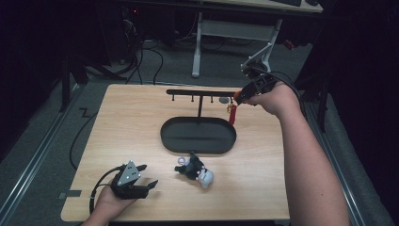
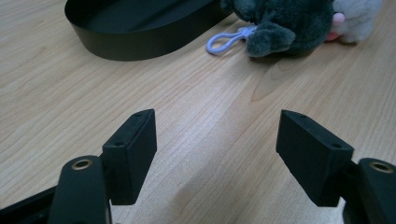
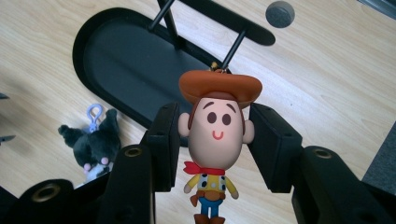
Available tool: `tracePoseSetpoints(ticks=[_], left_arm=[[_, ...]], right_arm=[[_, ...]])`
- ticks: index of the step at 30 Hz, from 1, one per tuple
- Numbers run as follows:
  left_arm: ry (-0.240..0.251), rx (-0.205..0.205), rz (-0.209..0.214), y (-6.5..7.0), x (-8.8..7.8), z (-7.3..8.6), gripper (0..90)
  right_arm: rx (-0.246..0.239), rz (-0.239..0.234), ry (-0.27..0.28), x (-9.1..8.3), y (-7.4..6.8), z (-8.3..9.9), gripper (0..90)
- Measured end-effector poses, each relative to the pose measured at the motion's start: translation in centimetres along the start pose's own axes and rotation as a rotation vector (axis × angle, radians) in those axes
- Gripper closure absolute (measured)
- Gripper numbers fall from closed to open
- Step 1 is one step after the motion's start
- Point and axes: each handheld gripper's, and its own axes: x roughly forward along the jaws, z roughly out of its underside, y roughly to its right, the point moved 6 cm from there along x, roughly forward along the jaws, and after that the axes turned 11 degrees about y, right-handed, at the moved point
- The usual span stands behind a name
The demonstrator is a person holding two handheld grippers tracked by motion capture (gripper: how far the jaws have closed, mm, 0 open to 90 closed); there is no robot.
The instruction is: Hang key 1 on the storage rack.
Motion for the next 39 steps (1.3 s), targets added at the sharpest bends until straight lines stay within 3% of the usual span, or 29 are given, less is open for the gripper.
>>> tracePoseSetpoints(ticks=[11,22,29,39], left_arm=[[0.001,0.001,0.0,0.0,0.0,0.0,29.3],[-0.005,0.003,0.004,0.1,0.0,0.0,29.3],[-0.003,0.006,0.006,0.2,0.2,0.0,29.3],[-0.01,0.004,0.009,0.3,0.3,0.0,29.4]], right_arm=[[0.006,0.015,-0.004,1.2,0.3,-0.8,55.7],[0.039,0.042,-0.001,2.3,1.7,-0.1,55.7],[0.062,0.036,0.001,3.6,2.3,1.6,55.5],[0.116,-0.008,0.046,7.4,3.3,4.8,55.1]])
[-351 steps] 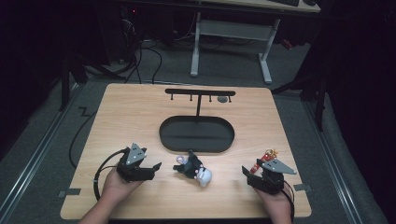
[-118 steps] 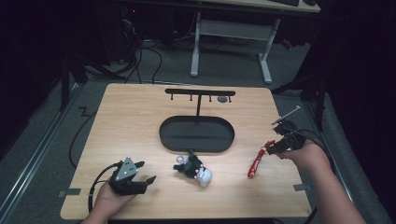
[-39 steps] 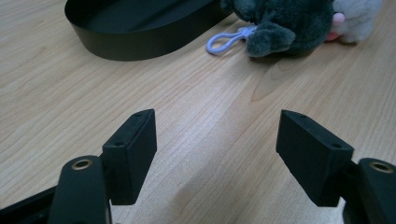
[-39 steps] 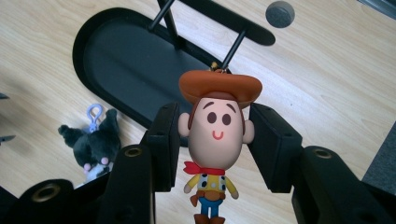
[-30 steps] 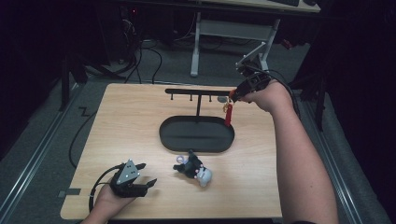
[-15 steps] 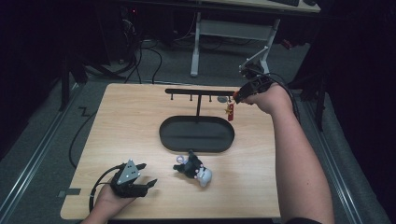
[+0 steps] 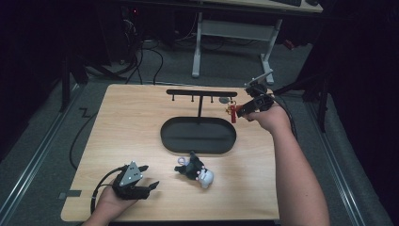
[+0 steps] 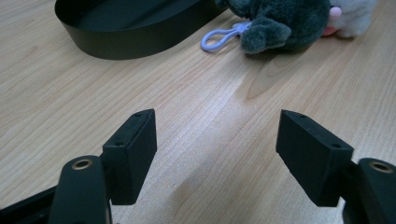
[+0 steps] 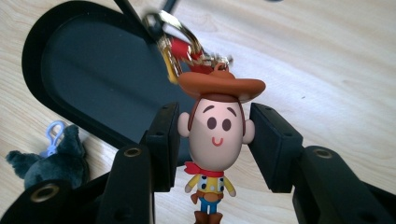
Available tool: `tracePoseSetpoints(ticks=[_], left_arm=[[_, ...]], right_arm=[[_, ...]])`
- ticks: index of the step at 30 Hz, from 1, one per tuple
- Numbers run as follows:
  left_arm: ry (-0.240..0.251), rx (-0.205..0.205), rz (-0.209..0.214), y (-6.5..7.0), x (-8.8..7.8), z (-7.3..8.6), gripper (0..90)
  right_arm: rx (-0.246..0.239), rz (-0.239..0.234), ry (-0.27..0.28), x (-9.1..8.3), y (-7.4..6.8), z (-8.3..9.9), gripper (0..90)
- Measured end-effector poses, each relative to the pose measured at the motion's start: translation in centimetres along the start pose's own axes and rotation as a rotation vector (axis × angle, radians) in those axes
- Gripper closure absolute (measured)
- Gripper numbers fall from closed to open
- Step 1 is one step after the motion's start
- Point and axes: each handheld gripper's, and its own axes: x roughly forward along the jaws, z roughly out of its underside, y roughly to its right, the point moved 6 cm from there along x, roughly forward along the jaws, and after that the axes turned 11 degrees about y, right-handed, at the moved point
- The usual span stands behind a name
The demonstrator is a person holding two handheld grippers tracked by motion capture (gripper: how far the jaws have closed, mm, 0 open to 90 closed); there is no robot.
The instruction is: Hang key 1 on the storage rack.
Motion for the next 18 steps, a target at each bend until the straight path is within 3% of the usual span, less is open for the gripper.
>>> tracePoseSetpoints(ticks=[5,8,11,12,14,15,18], left_arm=[[-0.008,-0.004,-0.002,0.0,0.0,0.0,29.3],[-0.007,-0.013,-0.007,-0.1,0.0,0.0,28.7],[-0.017,-0.015,-0.008,0.0,0.1,0.1,28.7],[-0.022,-0.016,-0.013,0.0,0.2,0.2,28.7],[-0.025,-0.017,-0.017,0.0,0.2,0.3,28.7],[-0.026,-0.021,-0.02,0.0,0.2,0.3,28.7],[-0.023,-0.038,-0.036,0.0,0.3,0.3,28.7]], right_arm=[[0.027,-0.019,0.05,1.4,0.3,1.1,52.7],[0.045,-0.063,0.096,2.0,0.3,2.3,43.1],[0.039,-0.086,0.11,2.0,0.2,3.2,42.4],[0.02,-0.123,0.121,1.8,0.0,4.4,41.8],[0.007,-0.132,0.137,1.6,0.0,5.1,41.4],[-0.019,-0.135,0.175,1.2,-0.1,6.7,40.2],[-0.078,-0.101,0.23,0.8,-0.1,8.6,39.5]])
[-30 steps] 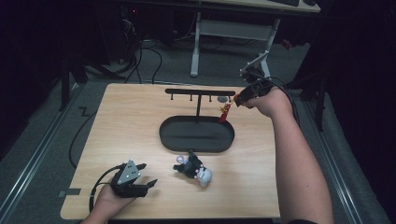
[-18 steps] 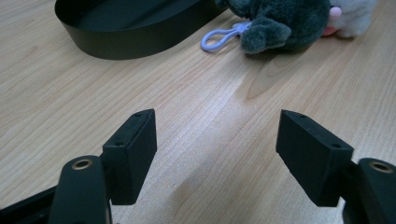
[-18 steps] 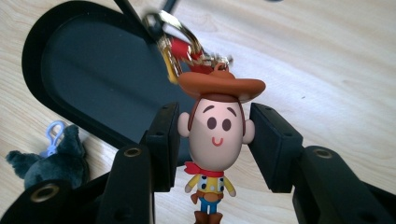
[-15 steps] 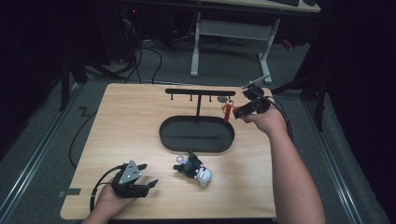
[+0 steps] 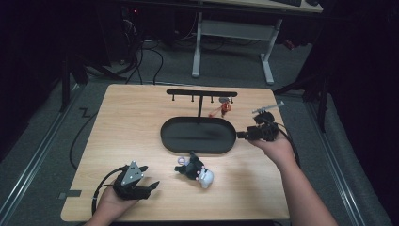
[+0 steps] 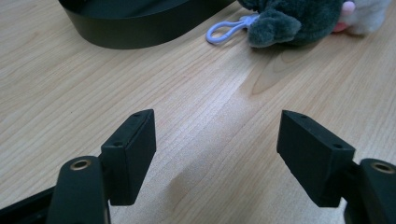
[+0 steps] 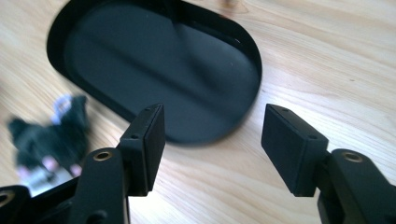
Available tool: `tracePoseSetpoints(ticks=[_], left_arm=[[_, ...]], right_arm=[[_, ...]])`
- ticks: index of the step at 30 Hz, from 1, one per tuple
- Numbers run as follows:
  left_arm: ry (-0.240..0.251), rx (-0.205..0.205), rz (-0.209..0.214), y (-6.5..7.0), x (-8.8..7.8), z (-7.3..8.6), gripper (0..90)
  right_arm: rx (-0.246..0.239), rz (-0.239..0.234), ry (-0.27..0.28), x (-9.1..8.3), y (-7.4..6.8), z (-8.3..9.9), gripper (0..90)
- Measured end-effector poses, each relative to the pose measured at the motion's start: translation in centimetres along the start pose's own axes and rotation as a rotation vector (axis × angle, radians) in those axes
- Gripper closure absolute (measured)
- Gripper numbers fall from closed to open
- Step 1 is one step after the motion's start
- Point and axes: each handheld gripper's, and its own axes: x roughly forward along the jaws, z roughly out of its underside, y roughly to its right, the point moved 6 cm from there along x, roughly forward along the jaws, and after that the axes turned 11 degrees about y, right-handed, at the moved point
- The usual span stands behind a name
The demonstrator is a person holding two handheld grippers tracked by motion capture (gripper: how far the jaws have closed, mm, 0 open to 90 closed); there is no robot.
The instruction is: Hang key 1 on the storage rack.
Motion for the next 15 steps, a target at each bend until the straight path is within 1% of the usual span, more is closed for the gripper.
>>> tracePoseSetpoints(ticks=[1,2,3,4,5,6,7,8,9,10,11,12,13,14,15], left_arm=[[-0.004,-0.004,-0.002,0.0,0.0,0.0,28.8],[-0.01,-0.007,-0.006,0.1,0.0,0.0,28.8],[-0.013,-0.01,-0.014,0.1,0.1,0.0,28.8],[-0.016,-0.014,-0.028,0.1,0.1,-0.1,28.9],[-0.019,-0.024,-0.038,0.1,0.2,-0.1,28.8],[-0.017,-0.055,-0.053,0.2,0.3,-0.3,28.8],[-0.017,-0.055,-0.053,0.2,0.3,-0.3,28.8],[-0.017,-0.067,-0.061,0.3,0.4,-0.5,28.8],[-0.012,-0.084,-0.061,0.5,0.6,-0.6,28.8],[-0.012,-0.098,-0.059,0.6,0.7,-0.7,28.7],[-0.014,-0.115,-0.066,0.8,0.8,-0.9,28.6],[-0.012,-0.138,-0.074,0.9,1.0,-1.2,28.5],[-0.007,-0.155,-0.078,1.0,1.3,-1.5,28.6],[-0.007,-0.158,-0.082,1.0,1.5,-1.7,29.1],[-0.005,-0.179,-0.076,1.3,2.0,-2.0,30.7]], right_arm=[[-0.069,0.043,0.048,-0.8,-0.4,2.2,39.2],[-0.095,0.049,0.08,-1.2,-0.7,3.3,38.2],[-0.095,0.049,0.08,-1.2,-0.7,3.3,38.2],[-0.104,0.046,0.114,-1.6,-1.1,4.4,37.8],[-0.13,0.048,0.177,-2.4,-1.7,6.7,37.7],[-0.141,0.053,0.217,-2.8,-1.9,7.8,37.6],[-0.141,0.053,0.217,-2.8,-1.9,7.8,37.6],[-0.114,0.045,0.298,-3.6,-2.2,9.6,37.1],[-0.114,0.045,0.298,-3.6,-2.2,9.6,37.1],[-0.098,0.045,0.338,-4.1,-2.3,10.4,37.3],[-0.096,0.069,0.386,-4.6,-2.1,11.2,38.6],[-0.088,0.116,0.442,-5.2,-1.9,12.0,40.7],[-0.091,0.166,0.474,-5.6,-1.7,12.8,41.1],[-0.109,0.182,0.465,-5.9,-1.5,13.2,41.2],[-0.122,0.205,0.472,-6.1,-1.3,13.4,41.8]])
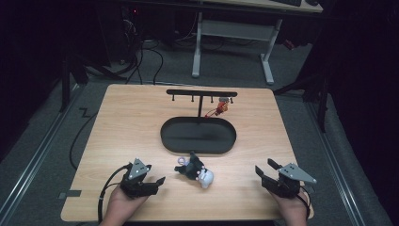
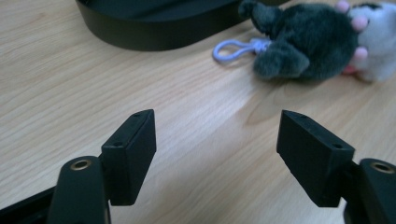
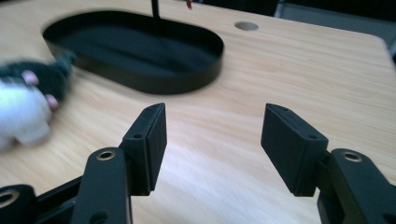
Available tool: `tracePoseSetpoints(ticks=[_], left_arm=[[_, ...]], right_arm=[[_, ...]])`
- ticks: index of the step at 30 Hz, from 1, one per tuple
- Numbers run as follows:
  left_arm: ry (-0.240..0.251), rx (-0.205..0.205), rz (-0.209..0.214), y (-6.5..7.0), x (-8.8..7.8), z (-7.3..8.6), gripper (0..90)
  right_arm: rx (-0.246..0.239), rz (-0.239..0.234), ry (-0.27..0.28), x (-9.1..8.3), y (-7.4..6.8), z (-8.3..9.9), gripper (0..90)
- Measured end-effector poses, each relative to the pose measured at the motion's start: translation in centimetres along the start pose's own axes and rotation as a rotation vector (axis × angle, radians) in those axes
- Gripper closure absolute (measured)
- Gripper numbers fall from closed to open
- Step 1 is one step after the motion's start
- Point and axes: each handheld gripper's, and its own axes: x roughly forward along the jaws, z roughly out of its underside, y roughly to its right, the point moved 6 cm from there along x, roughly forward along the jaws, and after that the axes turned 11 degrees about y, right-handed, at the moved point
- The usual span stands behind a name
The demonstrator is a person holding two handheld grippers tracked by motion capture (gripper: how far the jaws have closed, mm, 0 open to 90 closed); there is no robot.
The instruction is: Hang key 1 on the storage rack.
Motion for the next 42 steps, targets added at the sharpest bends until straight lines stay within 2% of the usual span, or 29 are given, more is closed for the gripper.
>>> tracePoseSetpoints(ticks=[1,2,4,5,7,8,9,10,14,17,23,29,33,35,37,38,39,40,42], left_arm=[[-0.001,-0.014,0.015,0.3,0.3,-0.1,34.4],[-0.006,-0.015,0.036,0.8,0.8,-0.4,37.9],[-0.014,0.018,0.027,1.3,1.4,-0.7,57.7],[-0.018,0.029,0.02,1.5,1.8,-1.0,61.9],[-0.014,0.025,0.003,1.6,2.6,-1.5,74.2],[-0.021,0.031,-0.006,1.6,2.9,-1.5,85.9],[-0.028,0.052,-0.03,1.6,3.3,-1.5,85.9],[-0.045,0.074,-0.048,1.7,3.7,-1.5,89.8],[-0.073,0.097,-0.05,2.4,4.7,-1.4,89.9],[-0.079,0.115,-0.022,3.6,5.3,-1.7,89.9],[-0.09,0.163,0.041,7.2,7.9,-2.5,89.9],[-0.098,0.181,0.104,10.9,10.9,-3.6,89.9],[-0.095,0.199,0.129,13.0,12.6,-4.3,89.8],[-0.094,0.192,0.131,13.2,12.8,-4.6,89.8],[-0.086,0.195,0.125,13.0,12.6,-4.7,88.1],[-0.08,0.193,0.115,12.4,12.2,-4.7,86.1],[-0.069,0.177,0.093,11.3,11.4,-4.5,84.0],[-0.069,0.177,0.093,11.3,11.4,-4.5,83.2],[-0.058,0.162,0.067,9.7,10.2,-4.1,81.7]], right_arm=[[0.008,0.026,0.019,-0.4,0.5,0.1,42.1],[0.031,0.03,0.023,-0.5,0.8,0.2,41.2],[0.091,0.031,0.006,-0.4,1.3,0.3,40.6],[0.103,0.03,0.003,-0.4,1.4,0.3,40.4],[0.134,0.027,-0.001,-0.3,1.3,0.3,40.9],[0.142,0.026,-0.008,-0.3,1.2,0.2,41.9],[0.142,0.026,-0.008,-0.3,1.2,0.2,41.9],[0.143,0.029,-0.008,-0.4,1.1,0.1,42.5],[0.135,0.03,0.001,-0.6,0.7,-0.3,43.3],[0.13,0.031,-0.003,-0.5,0.7,-0.2,43.9],[0.119,0.036,-0.022,-0.3,0.7,0.1,45.1],[0.125,0.043,-0.015,-0.5,1.0,0.0,45.4],[0.131,0.052,-0.013,-0.6,1.4,0.1,44.6],[0.135,0.054,-0.011,-0.7,1.5,0.1,44.3],[0.136,0.056,-0.003,-0.8,1.6,0.0,42.4],[0.134,0.062,0.002,-0.9,1.7,-0.1,42.1],[0.119,0.063,0.017,-1.0,1.7,-0.1,41.6],[0.119,0.063,0.017,-1.0,1.7,-0.1,41.6],[0.116,0.07,0.02,-1.1,1.8,0.0,41.7]])
